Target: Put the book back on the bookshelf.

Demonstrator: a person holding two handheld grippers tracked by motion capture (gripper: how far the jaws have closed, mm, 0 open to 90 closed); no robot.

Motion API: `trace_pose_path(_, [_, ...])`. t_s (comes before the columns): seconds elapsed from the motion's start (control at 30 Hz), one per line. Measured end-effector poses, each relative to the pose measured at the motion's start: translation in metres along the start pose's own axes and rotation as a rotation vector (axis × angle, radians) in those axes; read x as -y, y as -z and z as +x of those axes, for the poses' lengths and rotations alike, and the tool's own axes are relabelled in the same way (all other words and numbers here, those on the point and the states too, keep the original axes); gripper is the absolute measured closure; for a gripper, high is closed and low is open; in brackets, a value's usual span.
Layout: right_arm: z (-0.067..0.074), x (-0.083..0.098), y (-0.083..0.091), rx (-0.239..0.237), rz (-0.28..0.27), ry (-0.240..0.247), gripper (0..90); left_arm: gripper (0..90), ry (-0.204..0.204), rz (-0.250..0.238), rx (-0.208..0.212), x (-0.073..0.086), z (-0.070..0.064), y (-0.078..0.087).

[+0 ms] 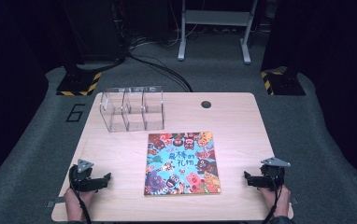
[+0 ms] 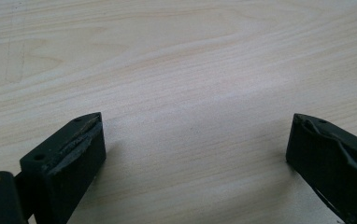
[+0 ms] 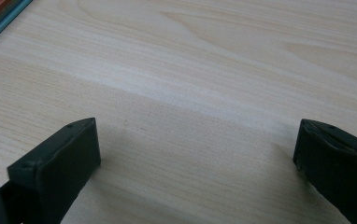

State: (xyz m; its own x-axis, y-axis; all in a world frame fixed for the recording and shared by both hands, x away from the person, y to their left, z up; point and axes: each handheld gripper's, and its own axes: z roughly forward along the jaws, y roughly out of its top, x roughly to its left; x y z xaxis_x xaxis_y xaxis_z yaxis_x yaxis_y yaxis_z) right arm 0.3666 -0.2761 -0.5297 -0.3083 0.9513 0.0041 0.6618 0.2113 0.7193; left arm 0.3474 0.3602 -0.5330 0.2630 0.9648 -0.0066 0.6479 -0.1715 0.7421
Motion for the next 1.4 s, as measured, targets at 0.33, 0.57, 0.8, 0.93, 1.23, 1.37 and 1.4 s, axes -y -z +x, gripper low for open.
trace_pose_path(0.33, [0.0, 0.0, 0.0, -0.002, 0.0, 0.004, 0.2, 4.4, 0.0, 0.001, 0.0, 0.0, 0.0, 0.0])
trace_pose_path(0.57, [0.0, 0.0, 0.0, -0.004, -0.002, 0.007, 0.6, 0.9, 0.009, 0.014, 0.012, -0.001, -0.001, 0.0])
trace_pose_path(0.8, [0.0, 0.0, 0.0, -0.006, 0.0, 0.011, 0.7, 0.0, 0.013, 0.001, 0.045, -0.012, -0.01, 0.001])
trace_pose_path(0.93, [0.0, 0.0, 0.0, -0.006, 0.0, 0.011, 0.7, 0.0, 0.008, -0.018, 0.068, -0.024, -0.016, 0.004])
trace_pose_path(1.23, [0.0, 0.0, 0.0, -0.007, 0.0, 0.011, 0.8, 0.0, -0.041, -0.029, 0.134, -0.053, -0.041, -0.001])
trace_pose_path(1.37, [0.0, 0.0, 0.0, -0.007, -0.001, 0.011, 0.9, 0.0, -0.062, -0.019, 0.179, -0.064, -0.056, -0.01])
trace_pose_path(1.4, [0.0, 0.0, 0.0, -0.007, -0.001, 0.011, 0.9, 0.0, -0.068, -0.022, 0.185, -0.066, -0.059, -0.013])
